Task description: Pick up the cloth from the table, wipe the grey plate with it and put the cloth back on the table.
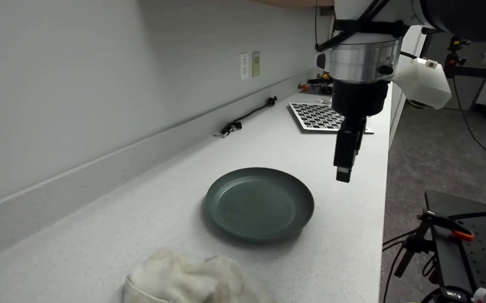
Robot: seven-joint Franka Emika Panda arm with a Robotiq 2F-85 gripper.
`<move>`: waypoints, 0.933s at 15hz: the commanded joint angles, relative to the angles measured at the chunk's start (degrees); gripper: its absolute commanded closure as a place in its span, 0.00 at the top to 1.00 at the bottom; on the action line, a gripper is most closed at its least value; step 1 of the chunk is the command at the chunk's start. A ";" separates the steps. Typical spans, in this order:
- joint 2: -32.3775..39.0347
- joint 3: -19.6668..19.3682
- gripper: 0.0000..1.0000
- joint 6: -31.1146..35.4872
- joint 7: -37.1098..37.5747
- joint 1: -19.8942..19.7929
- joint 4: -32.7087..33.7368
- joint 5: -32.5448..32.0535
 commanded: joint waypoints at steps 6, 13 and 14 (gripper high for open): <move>6.72 3.52 1.00 7.45 0.04 7.09 10.04 0.65; 19.33 5.39 1.00 13.21 4.14 12.18 20.26 1.11; 21.32 5.14 1.00 12.88 4.77 12.96 21.78 0.82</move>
